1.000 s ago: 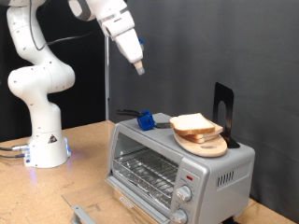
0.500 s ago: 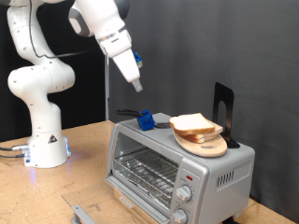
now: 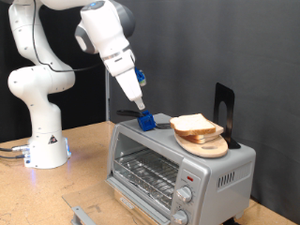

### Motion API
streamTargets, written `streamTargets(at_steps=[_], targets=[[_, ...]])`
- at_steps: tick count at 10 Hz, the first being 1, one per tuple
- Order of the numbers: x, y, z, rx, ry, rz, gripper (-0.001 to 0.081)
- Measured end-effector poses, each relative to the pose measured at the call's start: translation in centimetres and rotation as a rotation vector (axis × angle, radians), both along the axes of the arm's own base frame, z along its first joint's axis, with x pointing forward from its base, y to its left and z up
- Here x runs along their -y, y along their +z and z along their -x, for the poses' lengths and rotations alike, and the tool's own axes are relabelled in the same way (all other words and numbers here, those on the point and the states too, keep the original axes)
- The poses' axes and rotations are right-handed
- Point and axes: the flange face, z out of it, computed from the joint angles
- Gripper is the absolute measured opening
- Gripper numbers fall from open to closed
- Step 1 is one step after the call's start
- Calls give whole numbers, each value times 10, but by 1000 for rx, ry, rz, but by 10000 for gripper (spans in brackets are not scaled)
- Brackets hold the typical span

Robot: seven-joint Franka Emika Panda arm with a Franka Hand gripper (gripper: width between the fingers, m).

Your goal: Make a piece of toast with the oven

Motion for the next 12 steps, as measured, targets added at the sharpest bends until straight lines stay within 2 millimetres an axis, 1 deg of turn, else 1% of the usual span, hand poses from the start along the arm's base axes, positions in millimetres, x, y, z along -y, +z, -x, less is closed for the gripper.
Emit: streamTargets(at_steps=[4, 9, 12], targets=[[-15, -22, -1, 5, 17, 17, 682], [-16, -41, 3, -3, 8, 31, 682], [-18, -47, 1, -4, 2, 24, 682]])
